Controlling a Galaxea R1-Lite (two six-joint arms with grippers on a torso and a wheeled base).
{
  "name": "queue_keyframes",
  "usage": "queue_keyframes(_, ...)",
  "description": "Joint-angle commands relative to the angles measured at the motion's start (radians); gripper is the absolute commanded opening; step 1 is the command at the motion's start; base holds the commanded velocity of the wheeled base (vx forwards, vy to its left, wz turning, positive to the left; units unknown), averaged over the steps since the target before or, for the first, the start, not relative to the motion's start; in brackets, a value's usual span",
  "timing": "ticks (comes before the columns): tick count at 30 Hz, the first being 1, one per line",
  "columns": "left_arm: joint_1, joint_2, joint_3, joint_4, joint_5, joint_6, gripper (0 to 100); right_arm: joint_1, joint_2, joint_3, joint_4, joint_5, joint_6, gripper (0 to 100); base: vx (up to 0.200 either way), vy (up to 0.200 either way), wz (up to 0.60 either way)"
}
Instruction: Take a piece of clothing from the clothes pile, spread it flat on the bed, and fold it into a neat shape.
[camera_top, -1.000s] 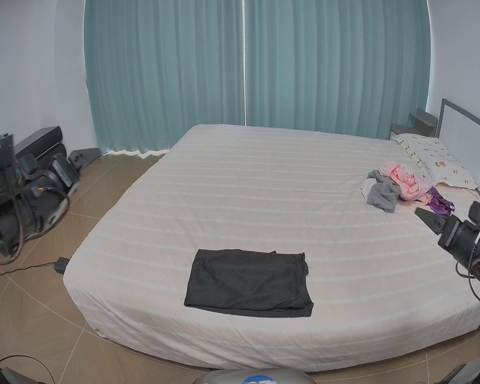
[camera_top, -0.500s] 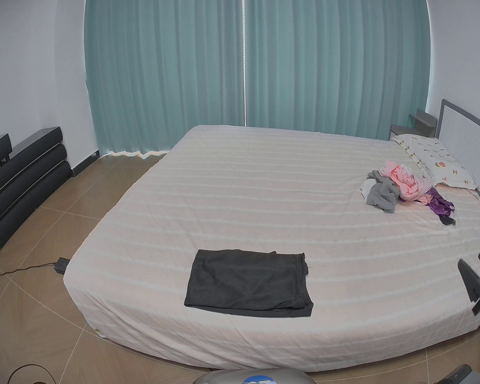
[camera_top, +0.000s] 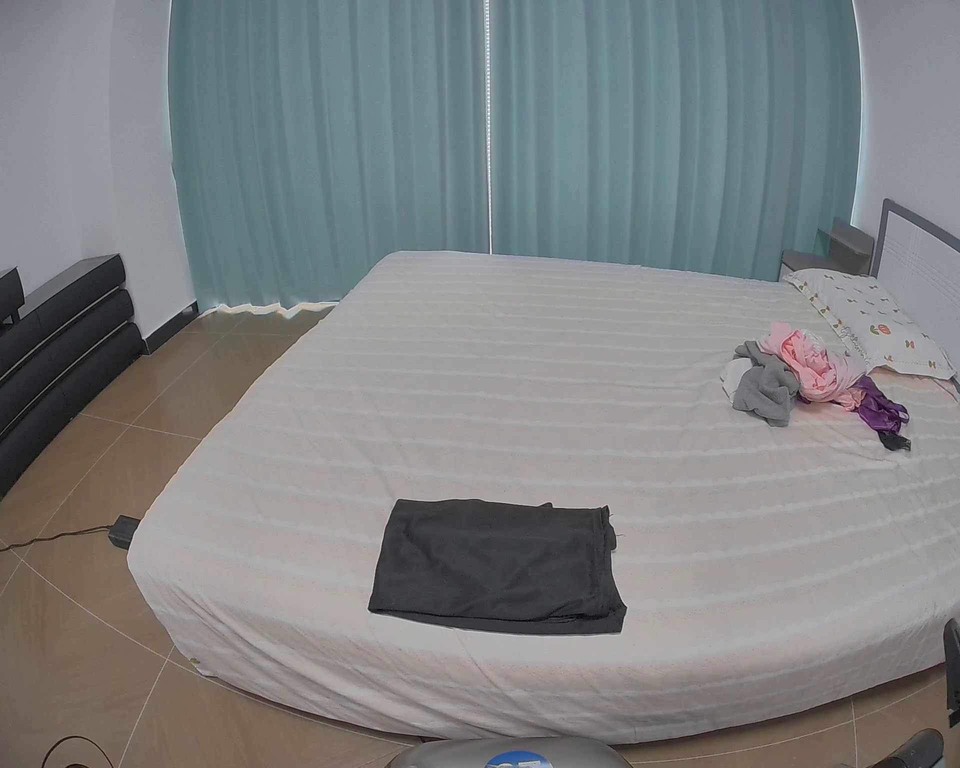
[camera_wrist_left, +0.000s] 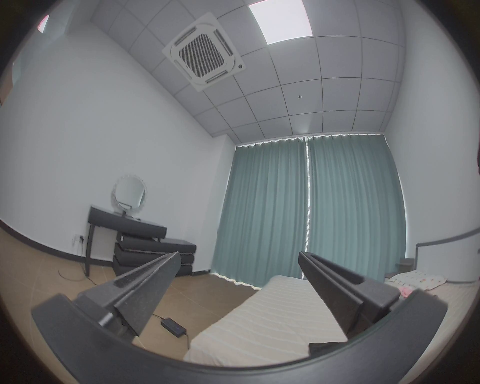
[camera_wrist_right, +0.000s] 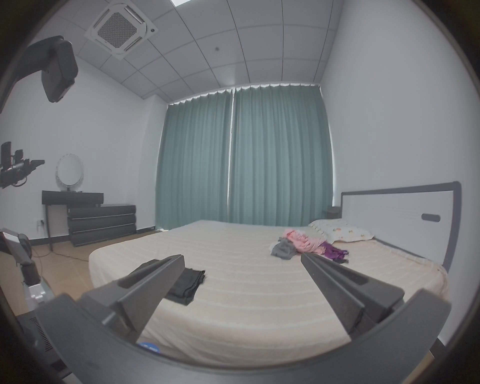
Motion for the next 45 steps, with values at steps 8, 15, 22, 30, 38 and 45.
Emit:
queue_keyframes(8, 0.019, -0.229, 0.181, -0.039, 0.049, 0.147, 100, -0.005, -0.077, 0.280, -0.506, -0.091, -0.045, 100, 0.000, 0.000, 0.00)
queue_keyframes(15, 0.019, -0.229, 0.466, -0.274, 0.052, 0.209, 100, -0.005, -0.077, 0.280, -0.328, -0.096, -0.052, 100, 0.000, 0.000, 0.00)
queue_keyframes(22, 0.019, -0.229, 0.466, -0.125, -0.008, 0.160, 100, -0.005, -0.077, 0.279, -0.224, -0.102, -0.011, 100, 0.000, 0.000, 0.00)
queue_keyframes(30, 0.019, -0.229, 0.466, 0.073, -0.194, 0.074, 100, -0.008, -0.075, 0.273, -0.186, -0.140, 0.047, 100, 0.000, 0.000, 0.00)
queue_keyframes(38, 0.019, -0.229, 0.466, 0.084, -0.134, 0.049, 100, -0.008, -0.075, 0.273, -0.190, -0.145, 0.041, 100, 0.000, 0.000, 0.00)
queue_keyframes(45, 0.019, -0.229, 0.466, 0.082, -0.141, 0.035, 100, -0.008, -0.075, 0.274, -0.134, -0.035, 0.023, 100, 0.000, 0.000, 0.00)
